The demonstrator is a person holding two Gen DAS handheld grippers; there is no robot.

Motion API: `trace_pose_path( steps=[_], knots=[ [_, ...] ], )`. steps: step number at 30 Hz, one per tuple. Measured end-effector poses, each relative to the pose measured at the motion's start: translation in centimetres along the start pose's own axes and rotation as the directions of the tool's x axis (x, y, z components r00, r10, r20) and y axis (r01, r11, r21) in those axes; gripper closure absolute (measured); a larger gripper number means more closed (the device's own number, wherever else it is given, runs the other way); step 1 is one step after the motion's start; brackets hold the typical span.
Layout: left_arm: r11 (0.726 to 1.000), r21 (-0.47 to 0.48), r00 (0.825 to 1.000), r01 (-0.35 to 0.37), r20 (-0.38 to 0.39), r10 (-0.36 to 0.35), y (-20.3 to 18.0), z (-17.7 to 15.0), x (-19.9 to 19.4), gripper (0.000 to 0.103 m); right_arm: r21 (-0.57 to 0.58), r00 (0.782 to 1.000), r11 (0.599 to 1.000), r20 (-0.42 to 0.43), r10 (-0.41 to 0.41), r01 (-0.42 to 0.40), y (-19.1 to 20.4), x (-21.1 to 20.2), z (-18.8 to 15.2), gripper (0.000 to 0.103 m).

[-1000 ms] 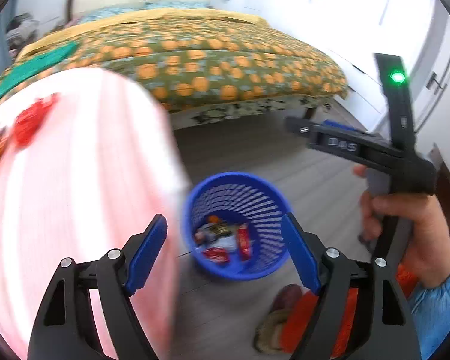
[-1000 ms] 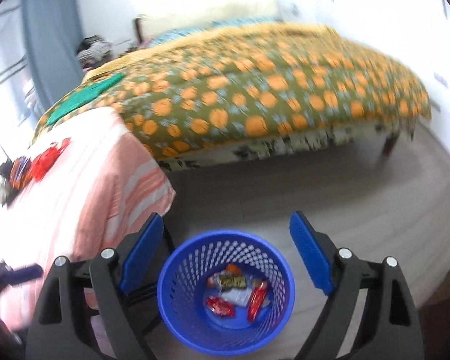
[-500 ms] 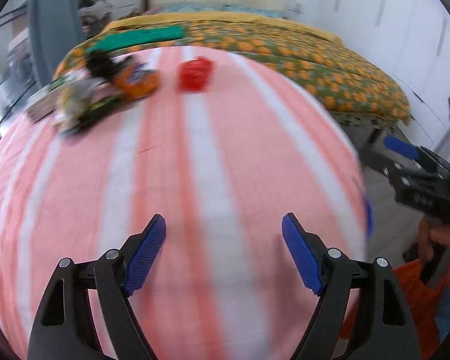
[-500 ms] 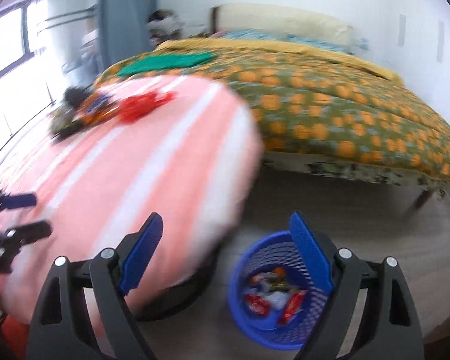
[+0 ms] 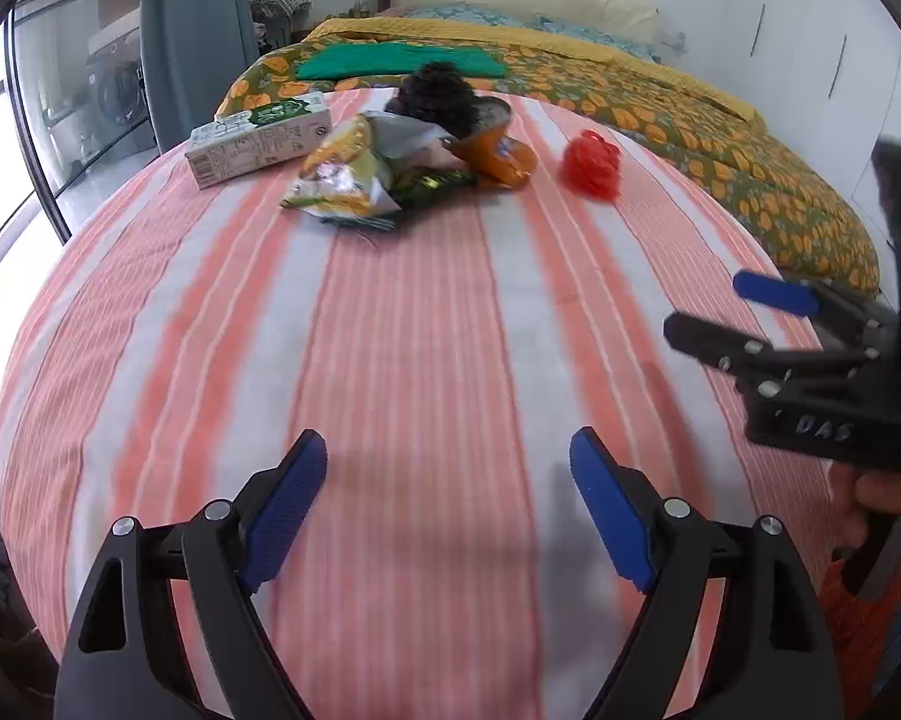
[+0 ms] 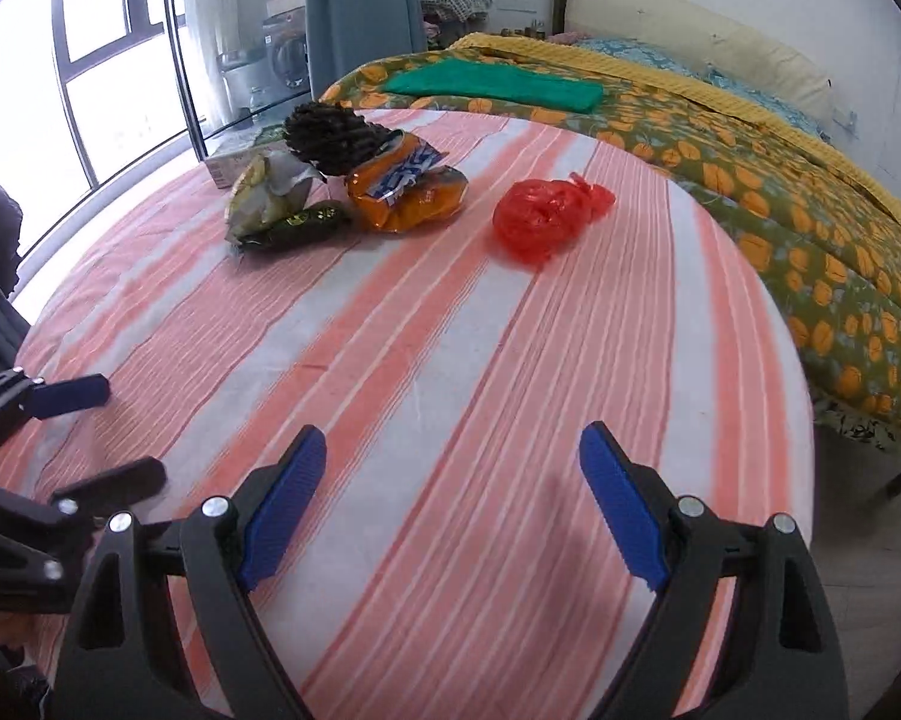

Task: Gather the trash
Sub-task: 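Return both tools over the table toward the oat snack bag and red bag, then grasp the red plastic bag with the right tool while the left tool grasps the oat snack bag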

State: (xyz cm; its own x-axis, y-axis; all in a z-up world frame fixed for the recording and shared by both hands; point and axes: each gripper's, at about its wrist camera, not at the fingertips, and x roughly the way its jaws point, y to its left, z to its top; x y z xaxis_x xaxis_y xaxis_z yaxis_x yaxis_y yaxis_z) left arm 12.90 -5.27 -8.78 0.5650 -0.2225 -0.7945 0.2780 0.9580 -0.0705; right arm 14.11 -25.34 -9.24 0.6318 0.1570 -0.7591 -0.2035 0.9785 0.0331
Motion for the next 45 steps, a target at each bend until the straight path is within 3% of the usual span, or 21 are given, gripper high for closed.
trace_pose_path(
  steps=[3,10,14,18,20,23,26,29,33,36,38,45],
  knots=[
    [1.000,-0.016,1.000,0.005,0.024,-0.005,1.4,1.6,0.6,0.020,0.022,1.000,1.000,-0.012,0.003,-0.003,-0.2,0.8,-0.2,0.019],
    [0.997,-0.057,0.994,0.047,0.099,-0.041,6.0,8.7,3.5,0.015,0.012,1.000,1.000,-0.004,-0.012,0.012,0.1,0.8,-0.6,0.019],
    [0.996,-0.062,0.996,0.062,0.074,-0.057,7.2,11.8,6.1,0.015,-0.005,0.999,0.999,-0.006,-0.035,0.035,0.4,0.9,-0.5,0.019],
    [0.988,-0.081,0.991,0.131,0.040,-0.128,7.7,13.2,8.4,0.015,-0.012,0.998,0.998,-0.015,-0.054,0.054,0.6,1.0,-0.5,0.019],
    [0.981,-0.091,0.985,0.169,0.042,-0.165,7.8,13.4,8.8,0.032,-0.005,0.998,0.998,-0.015,-0.055,0.055,0.5,1.0,-0.5,0.019],
    [0.979,-0.088,0.982,0.187,0.054,-0.182,7.8,13.0,8.3,0.054,0.018,0.999,0.999,-0.020,-0.048,0.049,0.0,1.1,-0.6,0.019],
    [0.984,-0.084,0.986,0.160,0.065,-0.155,7.8,11.6,6.7,0.056,0.043,0.999,0.998,-0.025,-0.034,0.035,-0.5,1.1,-0.6,0.019],
    [0.994,-0.086,0.997,0.061,0.059,-0.056,7.9,8.8,4.0,0.056,0.059,0.999,0.998,-0.025,-0.026,0.027,-0.8,1.1,-0.5,0.019],
    [0.995,-0.078,0.998,-0.056,0.023,0.058,7.3,4.5,1.7,0.055,0.061,0.999,0.998,-0.023,-0.029,0.030,-0.7,1.1,-0.5,0.019],
    [0.996,-0.045,0.997,-0.077,0.029,0.078,6.2,2.6,0.6,0.049,0.062,0.999,0.997,-0.022,-0.035,0.036,-0.7,1.1,-0.5,0.019],
    [0.997,-0.027,0.997,-0.070,0.038,0.071,5.3,2.0,0.3,0.034,0.066,0.999,0.997,-0.022,-0.038,0.040,-0.9,1.2,-0.5,0.019],
    [0.991,0.022,0.991,-0.131,0.013,0.130,3.8,2.1,1.9,0.016,0.086,0.999,0.996,-0.039,-0.026,0.029,-1.3,1.5,-0.4,0.018]
  ],
)
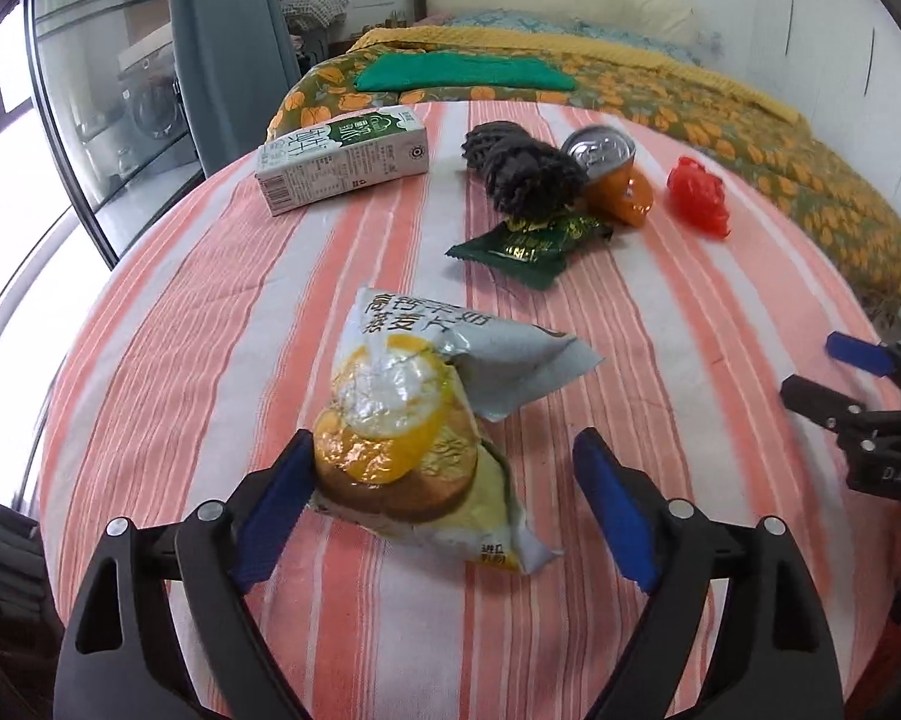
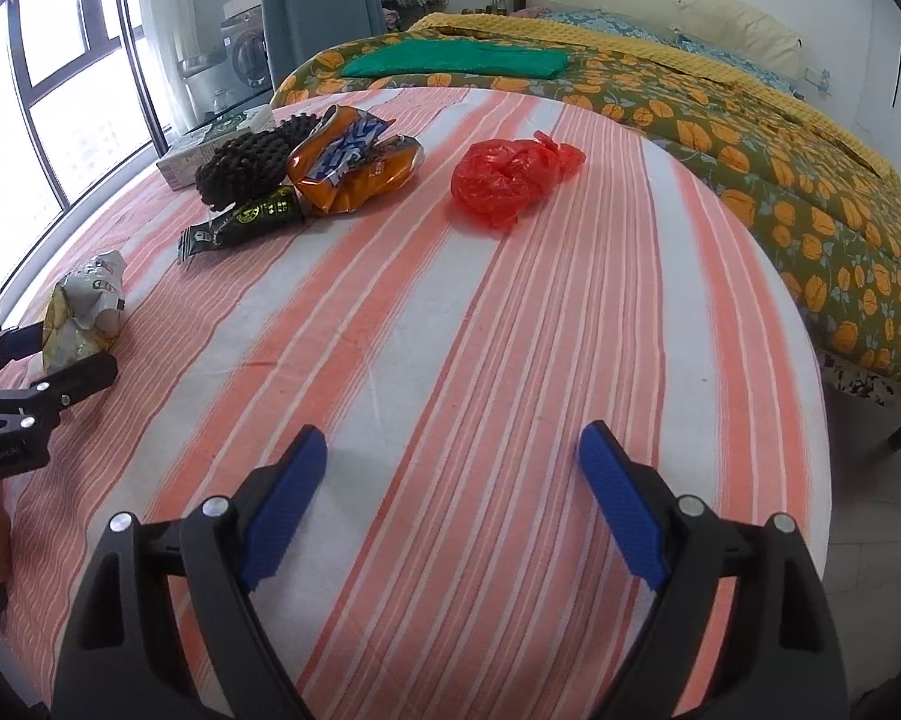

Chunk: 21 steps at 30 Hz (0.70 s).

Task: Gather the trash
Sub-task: 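Grasp the red plastic bag with the right tool while the left tool grasps the oat snack bag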

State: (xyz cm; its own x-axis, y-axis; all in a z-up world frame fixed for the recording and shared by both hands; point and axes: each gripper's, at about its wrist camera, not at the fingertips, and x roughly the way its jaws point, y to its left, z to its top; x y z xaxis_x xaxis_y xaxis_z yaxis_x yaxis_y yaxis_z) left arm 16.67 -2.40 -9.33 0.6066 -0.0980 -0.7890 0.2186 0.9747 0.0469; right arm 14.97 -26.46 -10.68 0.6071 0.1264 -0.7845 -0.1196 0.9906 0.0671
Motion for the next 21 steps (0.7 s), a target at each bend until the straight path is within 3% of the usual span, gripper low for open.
trace_pose_path(
  steps=[2,6,9,13,19,21],
  knots=[
    [1.000,0.018,1.000,-0.004,-0.024,0.004,-0.2,-0.1,0.5,0.008,-0.006,1.000,1.000,-0.009,0.018,-0.018,-0.1,0.2,0.2,0.018],
    [1.000,0.011,0.999,-0.007,-0.039,0.007,-0.1,-0.1,0.8,0.005,-0.006,0.999,1.000,-0.030,0.024,-0.024,-1.2,1.2,2.6,0.019],
    [1.000,0.005,0.999,-0.003,-0.041,0.004,0.1,-0.1,0.9,0.005,0.054,1.000,0.999,-0.009,0.001,-0.001,-2.6,2.2,5.7,0.021],
    [1.000,-0.006,0.999,0.006,-0.045,-0.007,0.2,-0.1,1.0,0.005,0.132,1.000,0.991,-0.009,-0.007,0.008,-3.4,4.5,9.7,0.030],
    [1.000,-0.010,0.999,0.008,-0.047,-0.008,0.1,0.0,1.1,0.005,0.206,0.999,0.977,-0.015,-0.042,0.044,-3.2,6.9,12.5,0.031],
    [1.000,-0.010,0.999,0.008,-0.048,-0.009,0.1,0.0,1.1,0.005,0.217,0.999,0.975,-0.019,-0.048,0.051,-3.5,7.3,12.7,0.046]
  ],
)
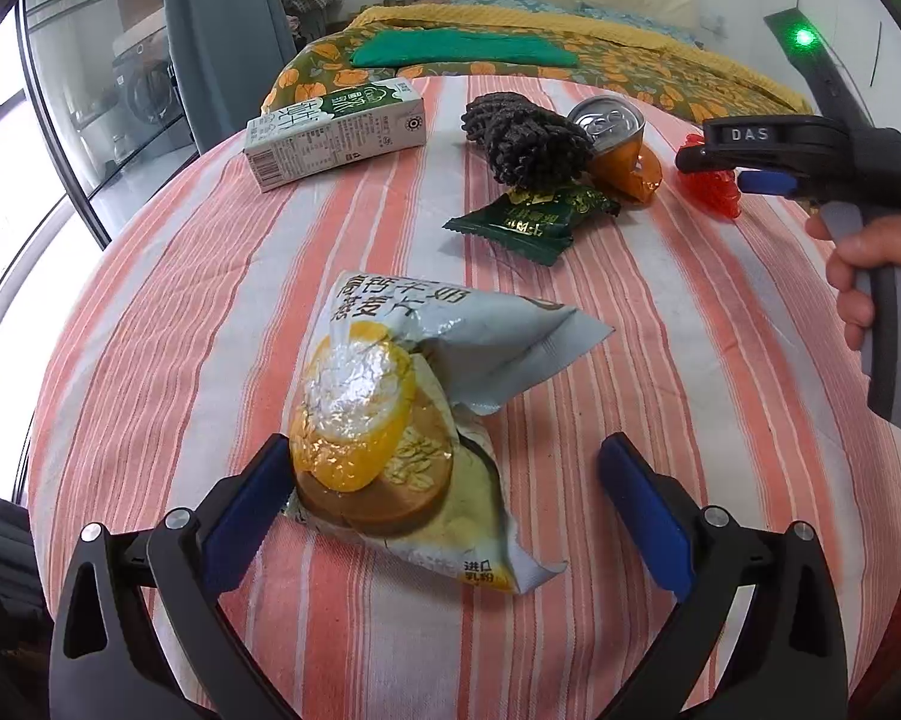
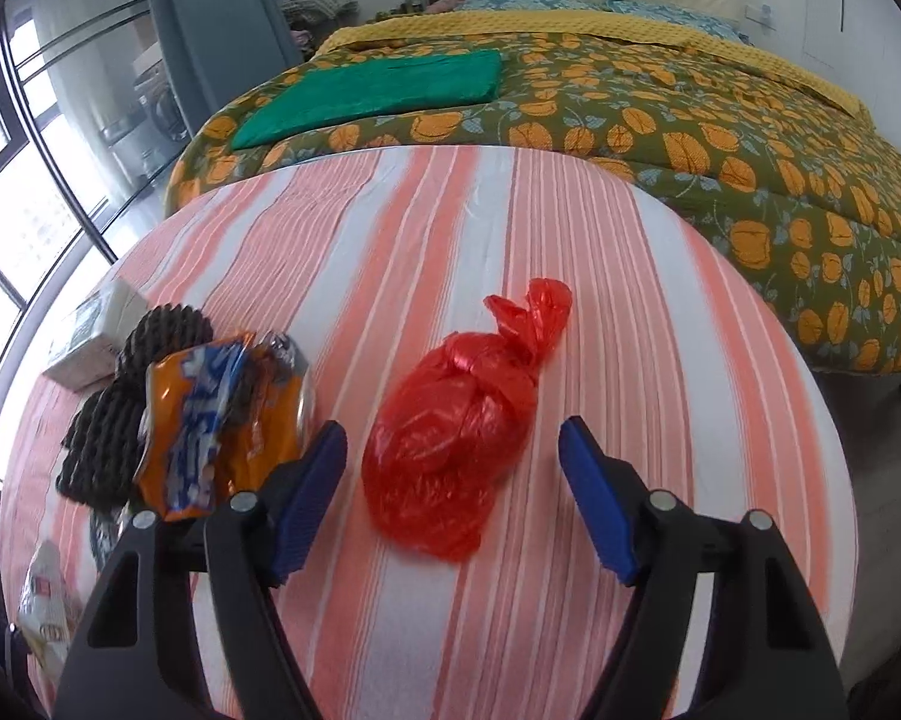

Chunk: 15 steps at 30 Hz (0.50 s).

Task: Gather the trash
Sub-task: 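Grasp the red plastic bag with the right tool while the left tool grasps the oat snack bag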

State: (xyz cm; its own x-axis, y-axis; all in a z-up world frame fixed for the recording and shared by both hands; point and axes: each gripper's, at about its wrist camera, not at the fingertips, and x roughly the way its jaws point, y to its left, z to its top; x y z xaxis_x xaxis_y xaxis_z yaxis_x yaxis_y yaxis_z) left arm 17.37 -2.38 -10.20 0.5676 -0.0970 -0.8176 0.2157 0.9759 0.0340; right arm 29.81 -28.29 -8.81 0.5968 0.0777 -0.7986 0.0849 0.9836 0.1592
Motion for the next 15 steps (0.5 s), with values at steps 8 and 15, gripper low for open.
trace_pose_path(
  steps=[8,15],
  knots=[
    [1.000,0.000,1.000,0.000,-0.001,0.000,0.0,0.0,0.0,0.005,-0.088,0.999,0.995,0.001,0.052,-0.051,-0.8,-2.3,-2.3,0.062],
    [1.000,0.001,1.000,-0.003,0.000,0.003,0.0,0.0,0.1,0.005,-0.259,0.981,0.946,-0.047,0.187,-0.193,1.0,-7.8,-9.0,0.062]
  ],
)
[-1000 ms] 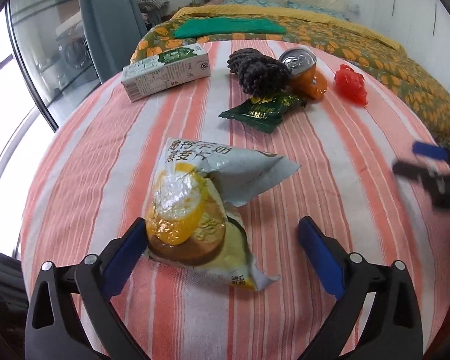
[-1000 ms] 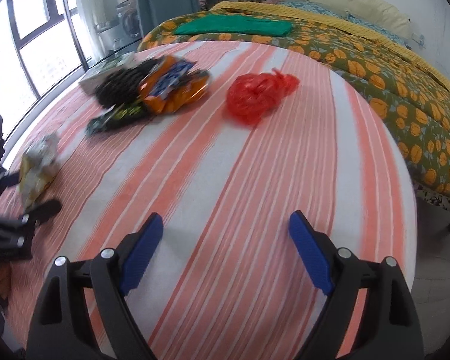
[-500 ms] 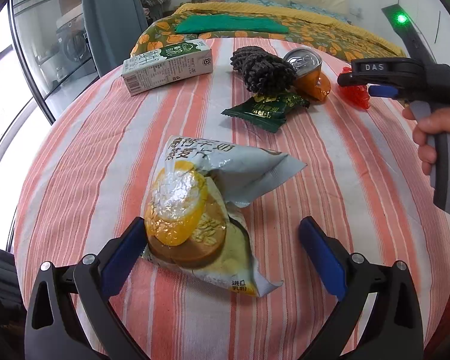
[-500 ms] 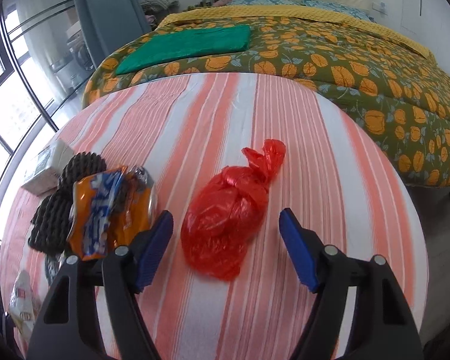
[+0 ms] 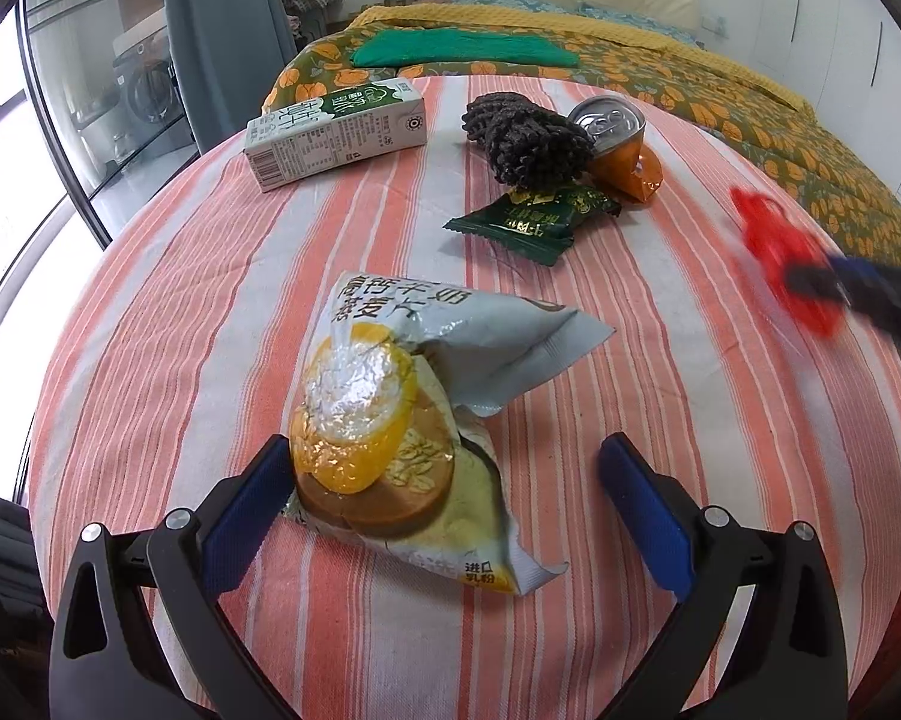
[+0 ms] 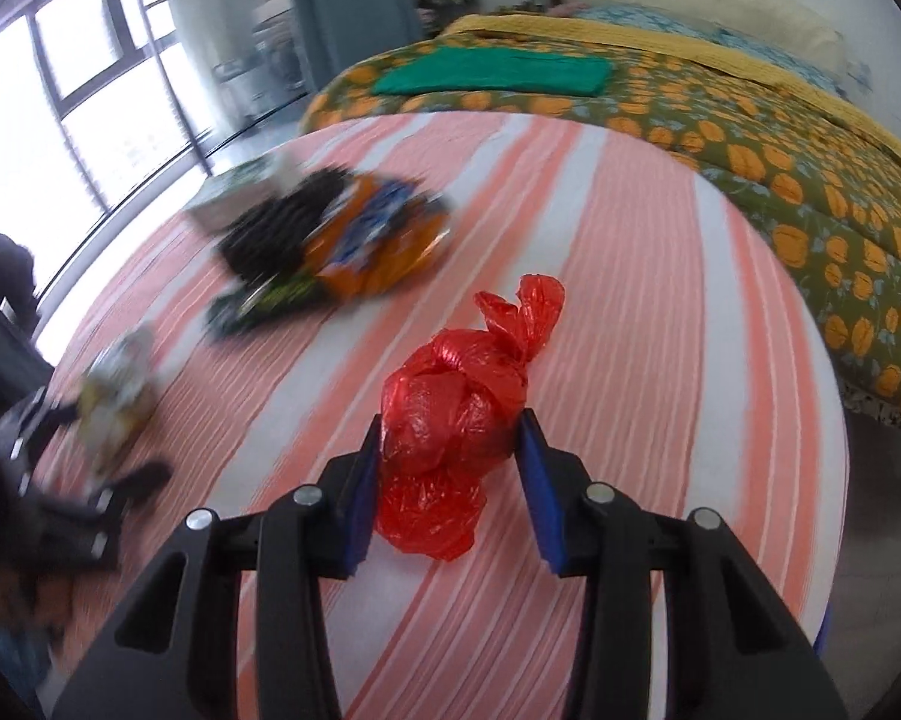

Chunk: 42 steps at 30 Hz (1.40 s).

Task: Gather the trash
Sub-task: 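Grasp the red plastic bag with the right tool while the left tool grasps the oat snack bag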

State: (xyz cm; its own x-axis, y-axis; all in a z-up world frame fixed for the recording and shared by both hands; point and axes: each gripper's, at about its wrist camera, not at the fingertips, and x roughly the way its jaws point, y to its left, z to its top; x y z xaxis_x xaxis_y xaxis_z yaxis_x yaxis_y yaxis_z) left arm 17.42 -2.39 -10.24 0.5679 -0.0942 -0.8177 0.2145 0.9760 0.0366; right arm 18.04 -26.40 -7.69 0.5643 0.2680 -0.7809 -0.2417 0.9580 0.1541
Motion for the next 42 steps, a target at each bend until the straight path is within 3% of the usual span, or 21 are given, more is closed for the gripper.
trace_pose_path(
  steps=[5,10,15,19,24,26,28,32,37,42],
  knots=[
    [1.000,0.000,1.000,0.000,0.000,0.000,0.0,0.0,0.0,0.005,-0.132,0.999,0.990,-0.028,0.041,-0.044,3.7,-2.4,-3.9,0.062],
    [1.000,0.000,1.000,0.000,0.000,0.000,0.0,0.0,0.0,0.005,-0.203,1.000,0.979,-0.026,0.005,-0.010,5.7,-3.5,-6.5,0.062],
    [1.000,-0.001,1.000,0.000,0.000,0.000,0.0,0.0,0.0,0.005,-0.197,1.000,0.980,-0.004,-0.012,0.011,6.3,-3.7,-7.5,0.059],
    [1.000,-0.001,1.000,0.000,0.000,0.000,0.0,0.0,0.0,0.005,-0.145,1.000,0.989,0.000,-0.008,0.008,5.7,-3.4,-7.9,0.046],
    [1.000,-0.004,1.000,0.006,0.000,-0.006,0.0,0.0,0.0,0.005,-0.082,1.000,0.997,-0.011,0.005,-0.006,5.1,-3.4,-9.0,0.039],
    [1.000,-0.013,1.000,0.024,0.004,-0.024,0.3,0.0,-0.1,0.005,-0.059,1.000,0.998,-0.006,0.009,-0.010,4.9,-3.8,-9.5,0.036],
    [0.994,-0.026,0.995,0.102,0.023,-0.102,1.2,-0.3,-0.8,0.005,-0.031,1.000,0.999,-0.005,0.018,-0.018,4.3,-4.5,-9.9,0.034],
    [0.963,-0.043,0.963,0.267,0.041,-0.266,3.8,-2.1,-2.9,0.005,0.014,1.000,1.000,-0.005,0.002,-0.002,2.6,-6.1,-11.1,0.031],
    [0.942,-0.060,0.943,0.329,0.065,-0.325,5.6,-2.9,-4.7,0.005,0.063,1.000,0.998,-0.009,0.012,-0.011,1.6,-6.5,-11.0,0.030],
    [0.954,0.006,0.952,0.300,0.056,-0.300,4.3,-0.8,-4.4,0.005,0.044,0.999,0.998,-0.010,0.033,-0.032,3.1,-6.5,-9.2,0.030]
  ],
)
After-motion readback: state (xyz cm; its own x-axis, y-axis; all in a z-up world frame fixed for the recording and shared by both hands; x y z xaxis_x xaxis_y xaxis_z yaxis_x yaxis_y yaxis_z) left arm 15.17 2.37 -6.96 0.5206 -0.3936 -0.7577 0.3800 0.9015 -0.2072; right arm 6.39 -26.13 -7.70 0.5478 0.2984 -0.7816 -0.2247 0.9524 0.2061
